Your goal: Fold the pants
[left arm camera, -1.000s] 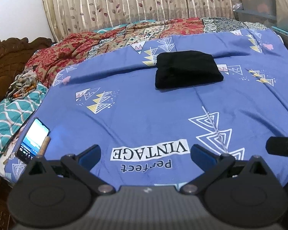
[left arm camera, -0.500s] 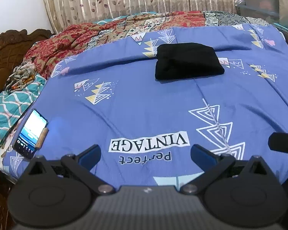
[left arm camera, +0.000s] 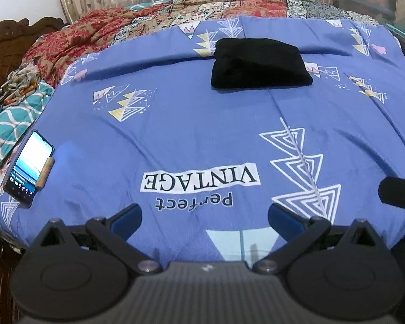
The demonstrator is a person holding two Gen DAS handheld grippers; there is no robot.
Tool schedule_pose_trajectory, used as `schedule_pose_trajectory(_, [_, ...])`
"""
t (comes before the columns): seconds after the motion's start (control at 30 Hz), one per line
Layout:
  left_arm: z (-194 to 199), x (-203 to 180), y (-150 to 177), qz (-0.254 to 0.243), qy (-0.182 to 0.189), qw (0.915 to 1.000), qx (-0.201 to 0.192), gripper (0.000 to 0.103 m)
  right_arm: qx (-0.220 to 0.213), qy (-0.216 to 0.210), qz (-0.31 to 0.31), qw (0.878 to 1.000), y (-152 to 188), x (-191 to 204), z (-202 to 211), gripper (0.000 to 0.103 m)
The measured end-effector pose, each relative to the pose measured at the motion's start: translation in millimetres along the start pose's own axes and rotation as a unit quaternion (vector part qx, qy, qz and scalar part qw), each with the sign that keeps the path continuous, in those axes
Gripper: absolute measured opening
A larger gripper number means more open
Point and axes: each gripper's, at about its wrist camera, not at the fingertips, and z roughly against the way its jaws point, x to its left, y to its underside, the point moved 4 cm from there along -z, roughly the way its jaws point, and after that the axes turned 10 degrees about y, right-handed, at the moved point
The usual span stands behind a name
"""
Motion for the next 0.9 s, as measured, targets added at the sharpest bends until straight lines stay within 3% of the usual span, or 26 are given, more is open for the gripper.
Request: schedule_pose_trajectory(0.9, [-6.2, 2.3, 2.2, 0.005, 0.006, 0.9997, 0.021, 0.103, -0.002, -0.003, 0.007, 1.000, -3.2, 0.7, 0.2, 0.100])
